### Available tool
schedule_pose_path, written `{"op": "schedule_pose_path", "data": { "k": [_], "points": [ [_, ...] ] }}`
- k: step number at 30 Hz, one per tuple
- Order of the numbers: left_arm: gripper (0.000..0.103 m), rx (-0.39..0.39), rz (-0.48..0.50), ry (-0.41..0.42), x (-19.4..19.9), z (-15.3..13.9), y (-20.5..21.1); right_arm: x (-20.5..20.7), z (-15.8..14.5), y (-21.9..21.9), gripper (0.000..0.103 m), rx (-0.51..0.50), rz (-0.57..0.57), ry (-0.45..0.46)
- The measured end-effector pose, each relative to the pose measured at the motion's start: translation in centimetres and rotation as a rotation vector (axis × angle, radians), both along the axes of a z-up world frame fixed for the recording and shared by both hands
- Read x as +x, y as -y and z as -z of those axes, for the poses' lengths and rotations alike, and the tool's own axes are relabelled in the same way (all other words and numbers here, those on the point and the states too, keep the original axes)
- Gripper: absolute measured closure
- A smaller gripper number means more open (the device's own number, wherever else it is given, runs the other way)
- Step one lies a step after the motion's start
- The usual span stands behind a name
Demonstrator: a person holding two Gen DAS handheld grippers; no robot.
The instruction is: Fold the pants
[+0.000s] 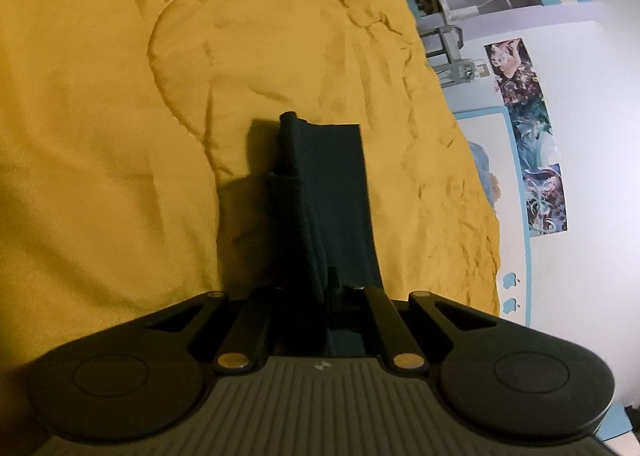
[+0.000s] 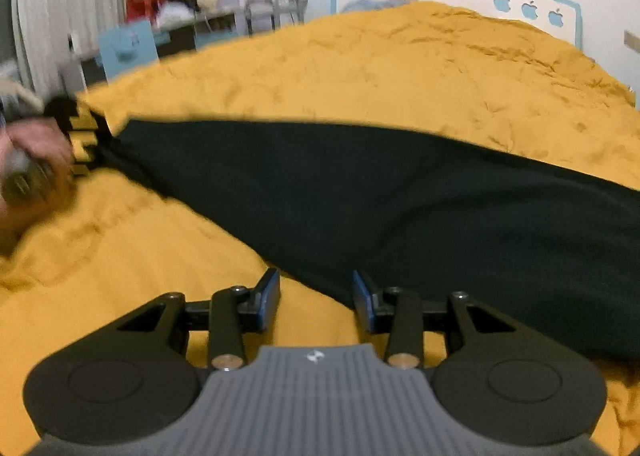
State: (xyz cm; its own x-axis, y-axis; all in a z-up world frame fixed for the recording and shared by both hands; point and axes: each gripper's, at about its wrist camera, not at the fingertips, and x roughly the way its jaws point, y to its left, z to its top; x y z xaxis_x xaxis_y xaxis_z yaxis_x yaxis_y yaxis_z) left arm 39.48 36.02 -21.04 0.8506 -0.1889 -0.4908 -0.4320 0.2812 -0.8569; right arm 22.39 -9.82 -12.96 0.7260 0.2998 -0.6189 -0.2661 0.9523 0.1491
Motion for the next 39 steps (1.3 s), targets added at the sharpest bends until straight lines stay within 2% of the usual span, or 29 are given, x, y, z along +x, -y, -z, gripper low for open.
{"op": "schedule_pose_path", "data": {
  "k": [6, 8, 13, 17, 20, 22, 25, 28, 30, 32, 33, 34, 37, 39],
  "points": [
    [0.099, 0.093, 0.002, 0.048, -0.1, -2.2, 1.0, -0.7, -1.7, 5.4, 0.063, 0.105, 0.050, -0.008],
    [0.099, 0.165, 0.017, 0.076, -0.1, -3.8, 2.0, -0.8, -2.3, 7.0, 0.060, 0.096, 0.035, 0.001],
    [0.099, 0.420, 0.096, 0.163, -0.3, -9.1, 6.8, -0.9, -4.2, 11.8, 0.056, 0.077, 0.035, 0.045],
    [0.099, 0.641, 0.214, 0.237, -0.3, -12.9, 14.1, -0.4, -4.9, 16.3, 0.056, 0.106, 0.076, 0.057],
    [0.099, 0.842, 0.332, 0.302, -0.9, -15.1, 21.4, -0.3, -5.0, 19.4, 0.056, 0.136, 0.127, 0.067],
    [0.099, 0.945, 0.427, 0.328, -1.1, -15.8, 26.6, -0.4, -4.9, 21.6, 0.056, 0.185, 0.175, 0.066],
    [0.099, 1.067, 0.561, 0.344, -1.9, -15.1, 33.7, -0.2, -4.2, 24.6, 0.056, 0.287, 0.256, 0.006],
    [0.098, 1.195, 0.735, 0.311, -2.6, -12.1, 40.2, 0.0, -4.0, 25.8, 0.056, 0.321, 0.299, -0.018],
    [0.094, 1.223, 0.857, 0.273, -3.0, -9.5, 42.9, -0.1, -4.0, 26.5, 0.056, 0.328, 0.317, -0.023],
    [0.084, 1.254, 0.961, 0.234, -3.5, -7.5, 45.1, 0.0, -4.0, 27.0, 0.056, 0.349, 0.333, -0.037],
    [0.078, 1.266, 1.004, 0.236, -3.9, -7.1, 45.7, 0.1, -3.9, 27.2, 0.056, 0.361, 0.337, -0.046],
    [0.077, 1.269, 1.042, 0.254, -4.6, -6.8, 45.9, 0.3, -3.8, 27.3, 0.056, 0.371, 0.341, -0.054],
    [0.075, 1.203, 1.136, 0.335, -6.4, -7.4, 45.3, 0.3, -3.5, 27.2, 0.056, 0.375, 0.341, -0.065],
    [0.070, 1.144, 1.143, 0.374, -7.2, -8.4, 43.4, 0.3, -3.2, 26.8, 0.056, 0.367, 0.335, -0.070]
  ]
}}
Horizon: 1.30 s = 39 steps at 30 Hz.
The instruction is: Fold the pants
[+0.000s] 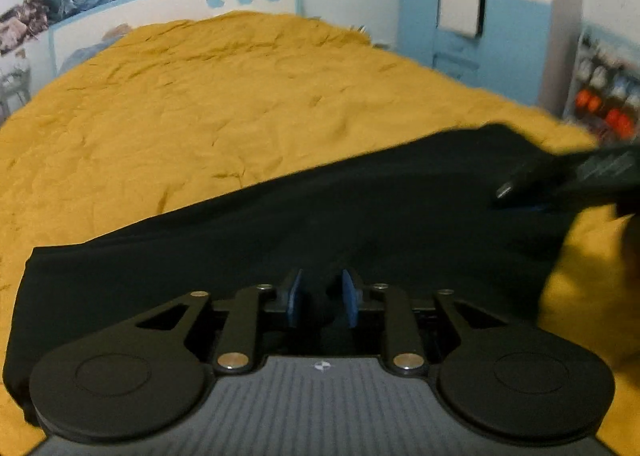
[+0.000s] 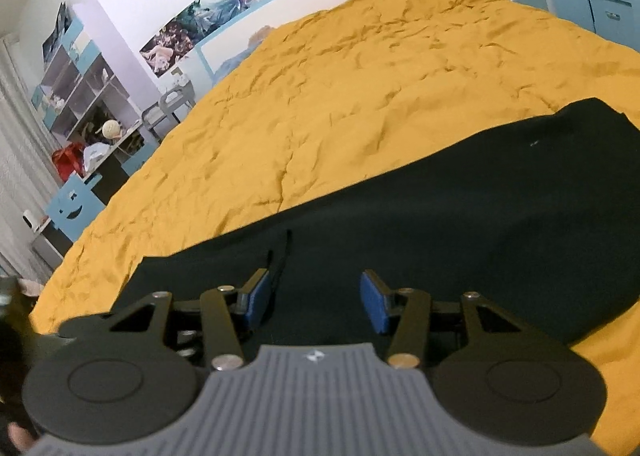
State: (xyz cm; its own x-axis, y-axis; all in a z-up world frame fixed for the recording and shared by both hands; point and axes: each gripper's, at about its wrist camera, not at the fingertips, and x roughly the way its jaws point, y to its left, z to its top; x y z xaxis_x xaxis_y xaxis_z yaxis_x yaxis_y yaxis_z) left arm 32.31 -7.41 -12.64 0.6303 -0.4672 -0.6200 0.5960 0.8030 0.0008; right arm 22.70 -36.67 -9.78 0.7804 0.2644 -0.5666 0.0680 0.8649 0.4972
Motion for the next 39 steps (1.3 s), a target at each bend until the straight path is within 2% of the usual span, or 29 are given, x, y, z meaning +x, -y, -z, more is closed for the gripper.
{"op": "schedule_pose_path", "data": {
  "k": [2, 4, 7, 9, 11, 12, 14, 17, 19, 24, 26, 30, 33, 35, 37, 39],
  "points": [
    [0.067, -0.061, -0.040, 0.005, 0.0, -1.0, -2.9, 0.2, 0.2, -0.3, 0.056, -0.001, -0.010, -0.001],
    [0.061, -0.129, -0.121, 0.008, 0.5, -1.5, -6.3, 0.4, 0.3, -0.7, 0.056, -0.010, -0.029, 0.006],
    [0.052, -0.255, -0.327, 0.000, 1.7, -1.5, -13.2, 0.7, 0.2, -1.6, 0.056, -0.029, -0.075, 0.017],
    [0.052, -0.385, -0.496, -0.061, 2.7, -1.0, -17.9, 1.0, 0.0, -2.5, 0.056, -0.024, -0.110, 0.014],
    [0.052, -0.501, -0.605, -0.131, 3.5, -0.3, -21.3, 1.4, -0.2, -4.0, 0.056, -0.022, -0.150, 0.015],
    [0.052, -0.544, -0.647, -0.156, 3.8, 0.0, -22.3, 1.6, -0.4, -4.8, 0.056, -0.027, -0.173, 0.015],
    [0.052, -0.586, -0.664, -0.197, 4.3, 0.6, -23.1, 2.2, -0.2, -6.7, 0.056, -0.047, -0.201, -0.012],
    [0.052, -0.585, -0.671, -0.233, 5.1, 1.4, -22.9, 3.7, 1.0, -8.5, 0.058, -0.021, -0.161, -0.110],
    [0.052, -0.575, -0.663, -0.238, 5.0, 1.6, -22.7, 4.6, 2.0, -9.1, 0.074, 0.023, -0.126, -0.173],
    [0.052, -0.573, -0.641, -0.258, 5.4, 1.7, -23.1, 5.2, 2.7, -10.3, 0.103, 0.078, -0.137, -0.165],
    [0.052, -0.573, -0.639, -0.258, 5.2, 1.6, -22.9, 5.2, 2.1, -10.8, 0.103, 0.047, -0.145, -0.153],
    [0.052, -0.588, -0.625, -0.261, 5.3, 1.6, -22.8, 4.7, -1.6, -11.0, 0.103, -0.062, -0.150, -0.037],
    [0.051, -0.562, -0.600, -0.278, 5.5, 1.8, -22.1, 5.3, -2.8, -10.0, 0.103, -0.100, -0.121, -0.021],
    [0.051, -0.469, -0.590, -0.305, 5.9, 2.2, -21.0, 6.1, -1.6, -9.7, 0.103, -0.137, -0.127, -0.071],
    [0.051, -0.378, -0.594, -0.325, 6.0, 2.7, -20.1, 7.0, 0.5, -9.3, 0.099, -0.126, -0.157, -0.183],
    [0.051, -0.339, -0.590, -0.338, 6.0, 3.0, -19.9, 7.2, 1.5, -9.0, 0.096, -0.137, -0.150, -0.257]
  ]
}}
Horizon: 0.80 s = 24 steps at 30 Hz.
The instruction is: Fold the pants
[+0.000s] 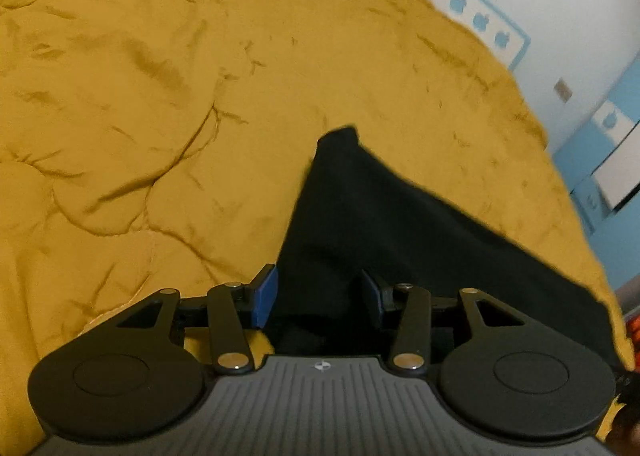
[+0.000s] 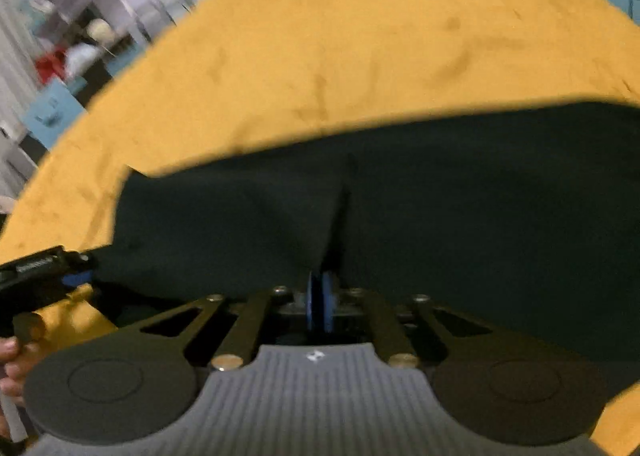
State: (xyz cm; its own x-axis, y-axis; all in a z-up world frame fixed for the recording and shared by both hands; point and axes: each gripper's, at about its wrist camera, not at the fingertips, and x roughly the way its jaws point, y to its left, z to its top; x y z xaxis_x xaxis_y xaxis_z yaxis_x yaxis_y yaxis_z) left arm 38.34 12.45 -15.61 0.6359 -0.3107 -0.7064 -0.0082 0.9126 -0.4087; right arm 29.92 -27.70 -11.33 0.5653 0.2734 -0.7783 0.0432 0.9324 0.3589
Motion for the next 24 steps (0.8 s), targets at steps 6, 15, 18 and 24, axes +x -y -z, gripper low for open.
{"op": "schedule_pose_path", "data": {
  "k": [6, 15, 18, 24],
  "points": [
    [0.051, -0.036, -0.001, -0.026, 0.0, 0.1, -0.8, 0.7, -1.0, 2.5, 0.076, 0.136, 0.102, 0.080],
    [0.049, -0.048, -0.002, -0.034, 0.1, 0.2, -1.0, 6.3, 1.1, 1.0, 0.091, 0.114, 0.057, 0.033],
    [0.049, -0.059, -0.004, -0.039, 0.0, 0.2, -1.1, 6.1, 0.1, -0.4, 0.103, 0.011, 0.013, 0.111],
    [0.049, -0.037, 0.007, -0.036, 0.0, 0.3, -0.7, 6.0, -1.6, -1.4, 0.103, -0.080, 0.002, 0.237]
  ]
}}
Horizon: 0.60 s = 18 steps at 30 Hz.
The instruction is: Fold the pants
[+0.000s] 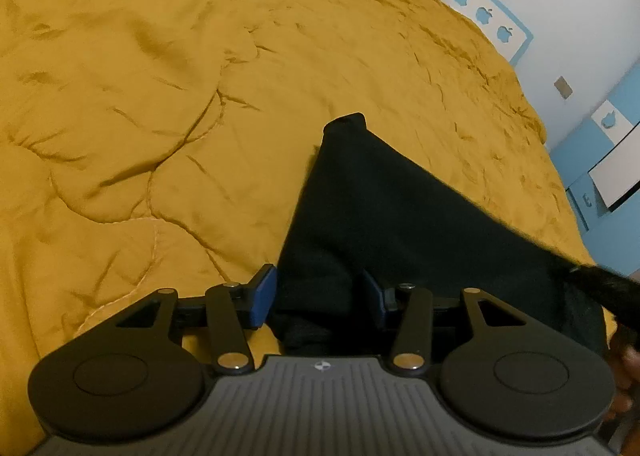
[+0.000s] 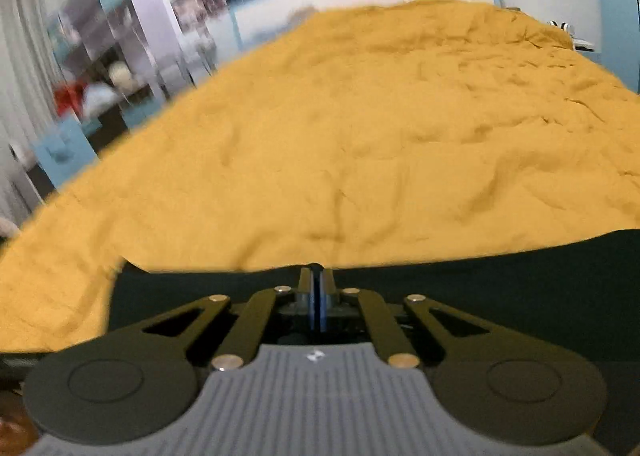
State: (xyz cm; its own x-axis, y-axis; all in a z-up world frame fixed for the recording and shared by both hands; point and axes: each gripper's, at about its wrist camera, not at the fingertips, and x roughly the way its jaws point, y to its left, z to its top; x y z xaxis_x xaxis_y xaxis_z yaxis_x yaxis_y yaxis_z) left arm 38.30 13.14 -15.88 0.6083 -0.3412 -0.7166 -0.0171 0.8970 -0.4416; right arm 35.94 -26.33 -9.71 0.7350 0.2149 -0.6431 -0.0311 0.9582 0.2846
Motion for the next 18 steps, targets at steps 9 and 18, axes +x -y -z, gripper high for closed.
{"op": "schedule_pose_path", "data": {
  "k": [9, 18],
  "points": [
    [0.049, -0.003, 0.002, -0.006, 0.0, 0.0, -0.1, -2.3, 0.2, 0.1, 0.097, -0.053, 0.061, 0.009],
    [0.047, -0.042, -0.011, -0.018, -0.1, 0.0, -0.6, -3.8, 2.2, -4.1, 0.085, -0.257, -0.072, -0.198]
  ]
}}
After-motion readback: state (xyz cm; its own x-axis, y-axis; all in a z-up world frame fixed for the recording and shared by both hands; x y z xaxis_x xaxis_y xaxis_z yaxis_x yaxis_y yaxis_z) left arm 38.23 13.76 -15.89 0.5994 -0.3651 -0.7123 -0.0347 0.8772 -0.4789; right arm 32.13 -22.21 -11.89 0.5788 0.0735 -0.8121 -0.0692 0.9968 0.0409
